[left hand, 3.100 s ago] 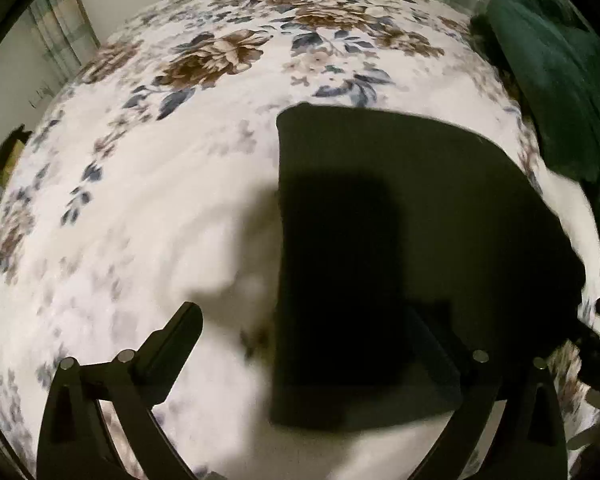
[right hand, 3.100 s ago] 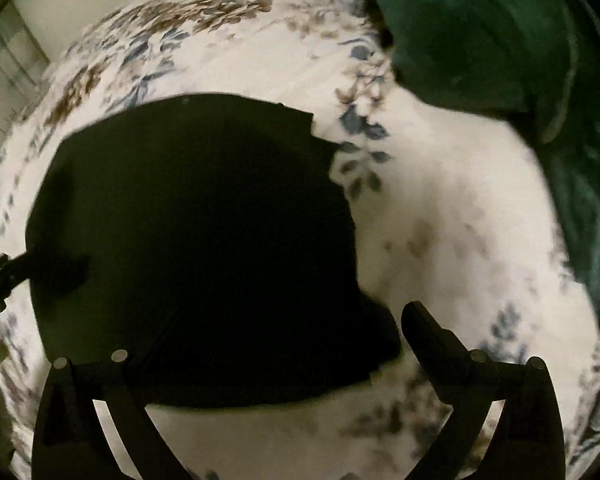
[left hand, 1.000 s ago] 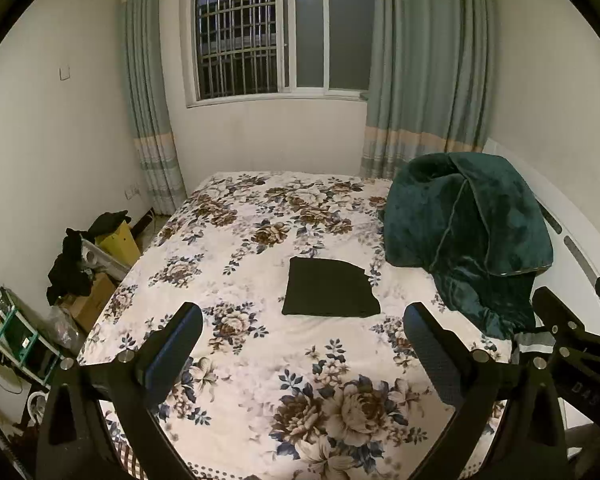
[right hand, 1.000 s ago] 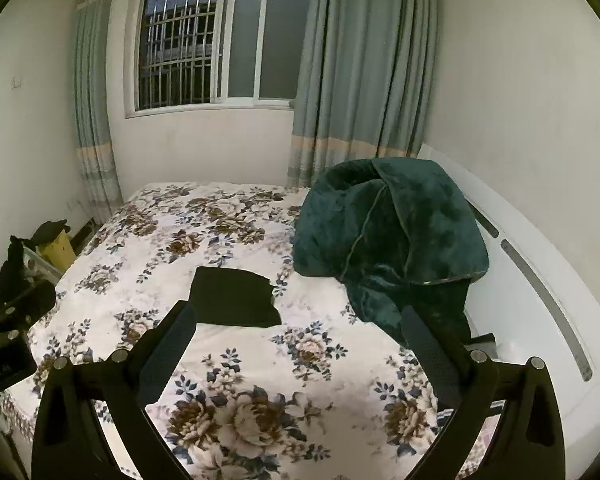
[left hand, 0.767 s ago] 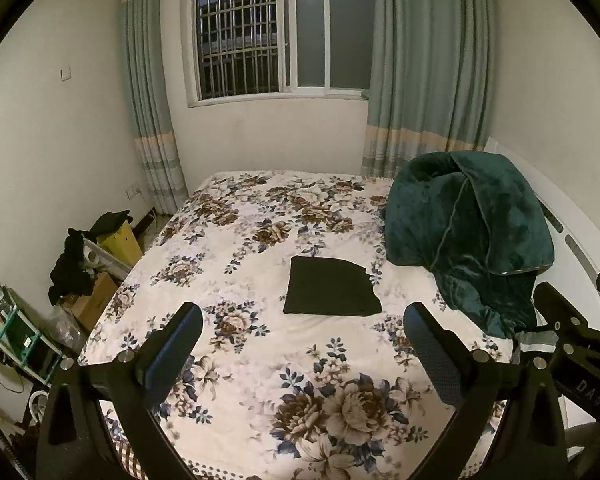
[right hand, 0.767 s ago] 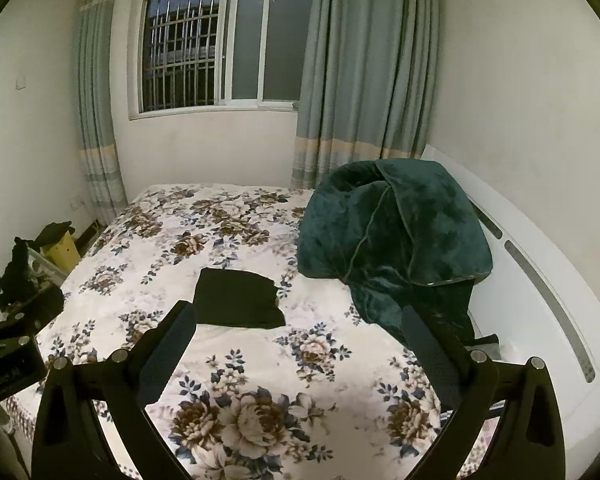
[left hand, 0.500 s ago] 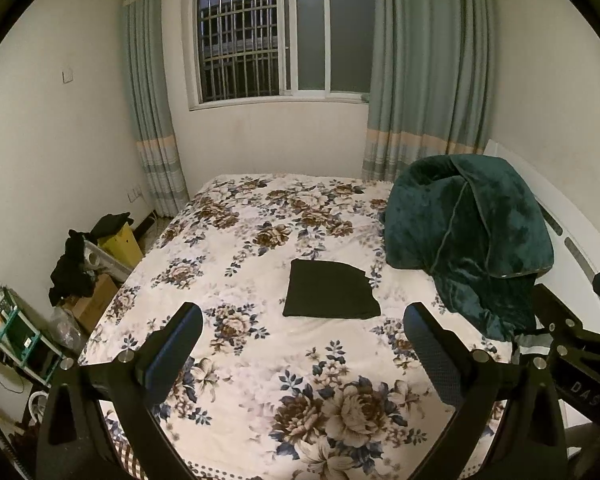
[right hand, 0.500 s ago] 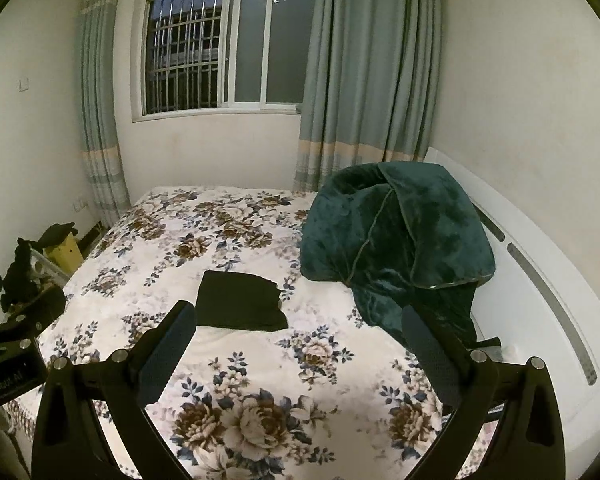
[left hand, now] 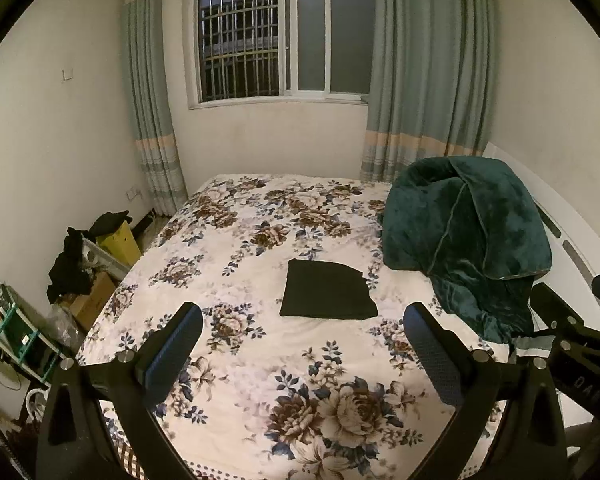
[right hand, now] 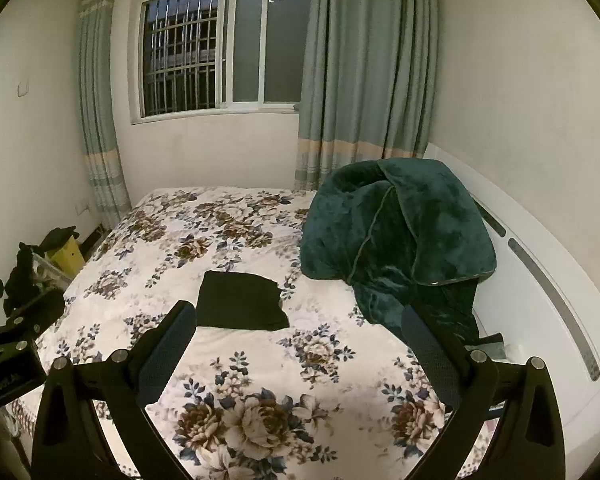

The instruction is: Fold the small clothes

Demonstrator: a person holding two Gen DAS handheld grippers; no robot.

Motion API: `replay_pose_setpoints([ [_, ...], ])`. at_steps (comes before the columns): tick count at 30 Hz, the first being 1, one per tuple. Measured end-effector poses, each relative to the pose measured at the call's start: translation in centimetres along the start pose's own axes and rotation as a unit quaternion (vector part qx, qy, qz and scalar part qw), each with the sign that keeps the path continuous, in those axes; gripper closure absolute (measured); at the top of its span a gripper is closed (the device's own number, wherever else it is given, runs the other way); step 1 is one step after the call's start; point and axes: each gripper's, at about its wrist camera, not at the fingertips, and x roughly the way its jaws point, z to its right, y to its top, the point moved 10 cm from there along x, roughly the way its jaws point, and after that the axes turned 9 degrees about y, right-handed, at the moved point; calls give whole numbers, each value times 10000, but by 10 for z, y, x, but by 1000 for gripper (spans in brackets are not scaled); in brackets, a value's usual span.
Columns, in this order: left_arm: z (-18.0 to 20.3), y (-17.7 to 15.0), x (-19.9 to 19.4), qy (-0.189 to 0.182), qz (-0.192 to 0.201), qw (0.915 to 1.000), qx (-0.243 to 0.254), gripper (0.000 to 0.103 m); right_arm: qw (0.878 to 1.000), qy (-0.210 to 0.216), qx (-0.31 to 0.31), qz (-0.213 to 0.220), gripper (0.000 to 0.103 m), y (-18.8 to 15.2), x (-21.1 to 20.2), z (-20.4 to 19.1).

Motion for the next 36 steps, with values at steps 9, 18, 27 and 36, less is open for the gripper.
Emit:
replay_pose_setpoints([
  [9,-2,2,-4,65,60,10000,-12,0,10000,17,-5,14,0,0,0,0],
  [18,-1,1,-6,78,56,10000,-26,0,9999,104,-37,63,0,3,-1,-5],
  [27,-1,0,-6,84,64,9999,-24,0,9999,113,-33,46,0,2,0,-6],
  [36,-1,0,-8,122,87,9999,-19,0,9999,128,-29,54,0,4,0,-9],
])
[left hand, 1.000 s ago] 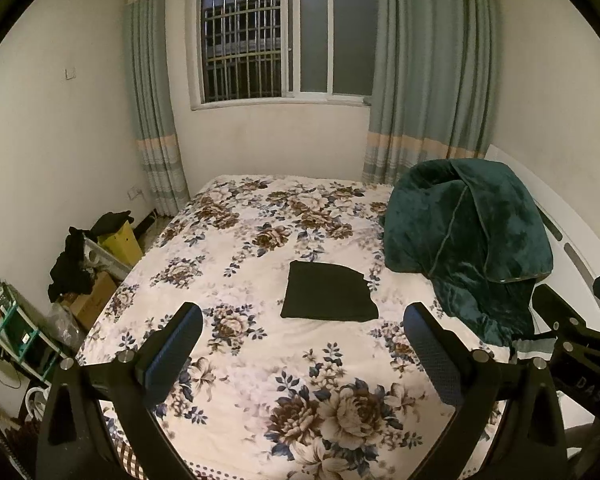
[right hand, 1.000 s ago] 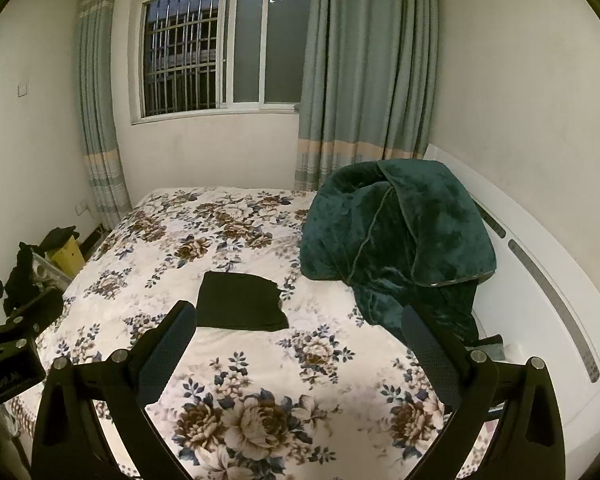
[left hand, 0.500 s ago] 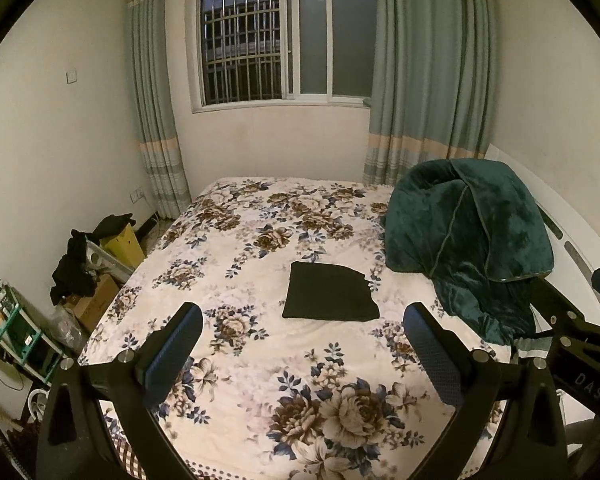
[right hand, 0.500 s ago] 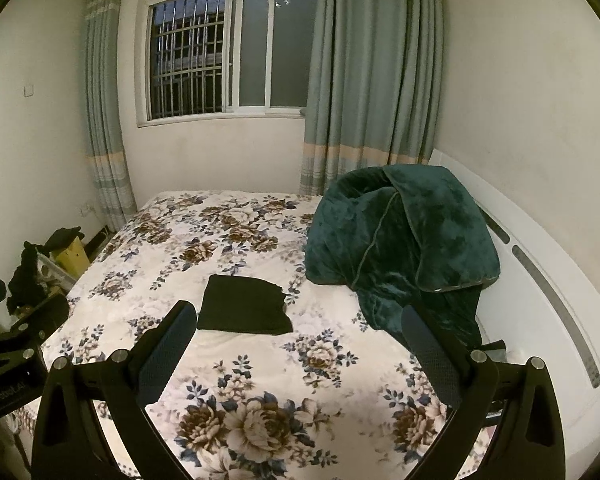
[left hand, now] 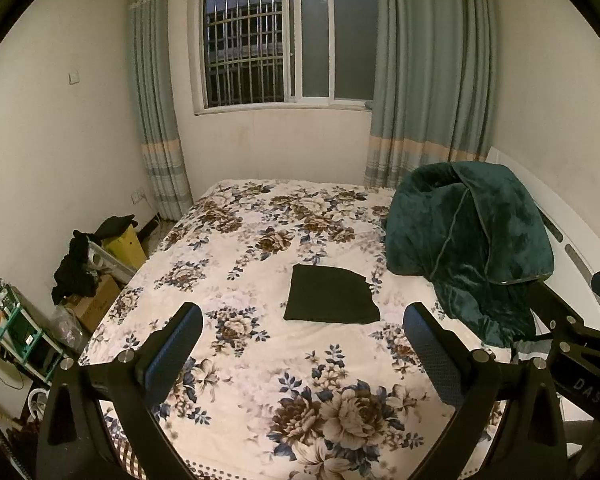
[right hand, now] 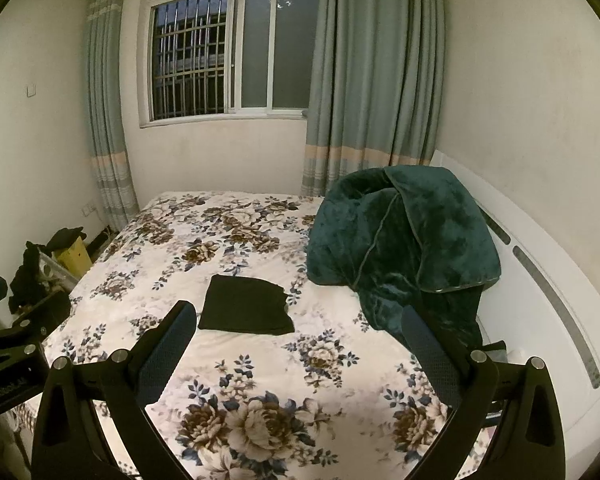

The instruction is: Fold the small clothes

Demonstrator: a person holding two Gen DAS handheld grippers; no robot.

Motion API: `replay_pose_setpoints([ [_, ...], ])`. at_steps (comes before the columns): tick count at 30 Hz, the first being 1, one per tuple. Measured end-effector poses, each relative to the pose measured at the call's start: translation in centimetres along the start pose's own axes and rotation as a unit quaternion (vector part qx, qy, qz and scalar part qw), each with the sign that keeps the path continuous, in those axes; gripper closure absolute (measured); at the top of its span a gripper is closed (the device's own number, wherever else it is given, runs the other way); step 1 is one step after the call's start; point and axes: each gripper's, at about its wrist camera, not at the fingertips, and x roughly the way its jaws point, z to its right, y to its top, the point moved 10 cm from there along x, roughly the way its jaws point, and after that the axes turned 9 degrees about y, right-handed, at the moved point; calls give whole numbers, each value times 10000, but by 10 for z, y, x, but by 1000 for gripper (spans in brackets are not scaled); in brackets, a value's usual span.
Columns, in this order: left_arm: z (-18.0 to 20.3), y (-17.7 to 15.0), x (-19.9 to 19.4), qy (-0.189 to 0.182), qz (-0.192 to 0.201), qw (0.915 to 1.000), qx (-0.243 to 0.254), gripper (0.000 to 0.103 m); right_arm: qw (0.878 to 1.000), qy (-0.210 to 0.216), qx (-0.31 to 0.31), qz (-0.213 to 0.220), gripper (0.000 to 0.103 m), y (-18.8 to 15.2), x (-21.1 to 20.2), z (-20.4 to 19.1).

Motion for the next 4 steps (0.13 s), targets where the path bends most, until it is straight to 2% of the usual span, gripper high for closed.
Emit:
replay_pose_setpoints([
  [4,-1,2,-3,33,0,10000,-26,0,10000,-14,-5,-6,0,-1,-1,0],
])
